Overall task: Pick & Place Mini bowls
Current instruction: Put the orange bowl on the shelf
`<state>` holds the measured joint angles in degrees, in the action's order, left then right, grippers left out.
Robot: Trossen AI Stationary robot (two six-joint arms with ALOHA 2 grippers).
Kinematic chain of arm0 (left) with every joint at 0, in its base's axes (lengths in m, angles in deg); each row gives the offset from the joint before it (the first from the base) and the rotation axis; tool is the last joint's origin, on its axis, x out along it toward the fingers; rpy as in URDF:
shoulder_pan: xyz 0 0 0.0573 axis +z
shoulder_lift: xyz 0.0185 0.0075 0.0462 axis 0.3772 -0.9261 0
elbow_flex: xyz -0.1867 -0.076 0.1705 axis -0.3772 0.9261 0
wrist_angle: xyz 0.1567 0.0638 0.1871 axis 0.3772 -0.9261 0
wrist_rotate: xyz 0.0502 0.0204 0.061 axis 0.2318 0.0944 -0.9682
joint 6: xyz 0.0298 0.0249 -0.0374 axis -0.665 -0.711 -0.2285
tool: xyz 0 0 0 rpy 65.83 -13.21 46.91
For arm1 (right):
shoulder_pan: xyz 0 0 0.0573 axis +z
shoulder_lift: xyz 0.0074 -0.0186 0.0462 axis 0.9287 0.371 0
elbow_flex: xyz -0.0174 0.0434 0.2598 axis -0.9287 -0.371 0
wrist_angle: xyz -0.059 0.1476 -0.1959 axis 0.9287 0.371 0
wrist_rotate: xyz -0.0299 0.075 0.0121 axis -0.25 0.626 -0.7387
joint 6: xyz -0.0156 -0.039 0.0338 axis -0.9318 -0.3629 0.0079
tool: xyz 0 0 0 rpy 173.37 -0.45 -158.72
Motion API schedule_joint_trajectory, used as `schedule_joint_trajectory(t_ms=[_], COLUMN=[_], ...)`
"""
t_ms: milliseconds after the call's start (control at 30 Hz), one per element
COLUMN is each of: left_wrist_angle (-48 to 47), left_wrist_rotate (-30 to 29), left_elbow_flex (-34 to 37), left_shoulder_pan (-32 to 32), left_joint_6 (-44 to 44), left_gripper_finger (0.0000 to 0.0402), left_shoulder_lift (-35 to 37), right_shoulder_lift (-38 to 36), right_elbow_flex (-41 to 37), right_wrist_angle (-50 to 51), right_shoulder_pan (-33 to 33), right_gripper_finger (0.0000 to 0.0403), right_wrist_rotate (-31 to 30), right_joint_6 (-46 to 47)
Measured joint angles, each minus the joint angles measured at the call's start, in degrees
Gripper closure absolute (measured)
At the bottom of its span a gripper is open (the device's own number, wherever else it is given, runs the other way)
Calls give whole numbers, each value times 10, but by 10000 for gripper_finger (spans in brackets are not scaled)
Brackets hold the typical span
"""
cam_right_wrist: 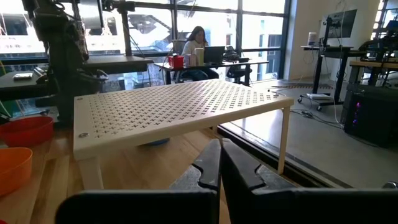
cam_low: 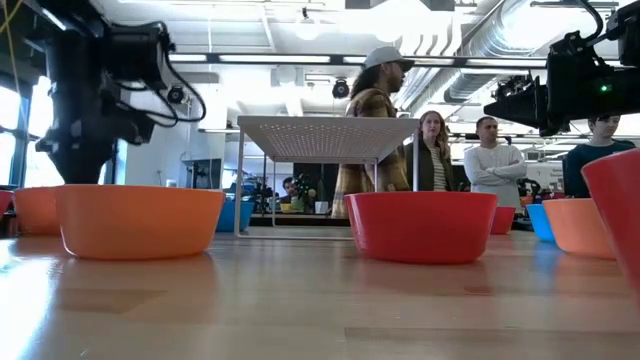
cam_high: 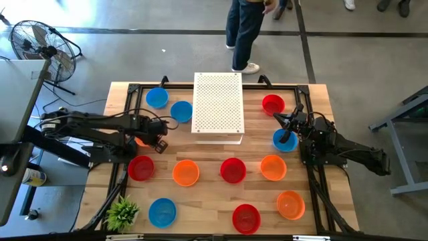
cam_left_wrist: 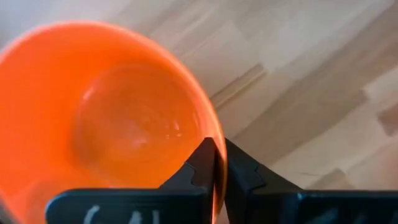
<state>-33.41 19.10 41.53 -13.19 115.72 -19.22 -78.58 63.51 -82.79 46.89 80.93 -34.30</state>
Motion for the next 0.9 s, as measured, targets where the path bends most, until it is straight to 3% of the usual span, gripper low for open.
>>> schedule_joint_trajectory(t_ms=[333, 533, 900], left_wrist_angle=[-46, -53, 10], left_wrist_rotate=[-50, -63, 5], left_elbow_flex=[-175, -327, -561], left_shoulder_pan=[1, 61, 121], left_joint_6=[-113, -238, -512], left_gripper_finger=[399, 400, 401], left_shoulder_lift=[0, -30, -207], right_shoulder_lift=[0, 0, 0], right_elbow_flex=[0, 0, 0], right_wrist_angle=[0, 0, 0], right_shoulder_pan=[0, 0, 0], right_gripper_finger=[402, 402, 402], right_wrist_rotate=[0, 0, 0], right_joint_6=[0, 0, 0])
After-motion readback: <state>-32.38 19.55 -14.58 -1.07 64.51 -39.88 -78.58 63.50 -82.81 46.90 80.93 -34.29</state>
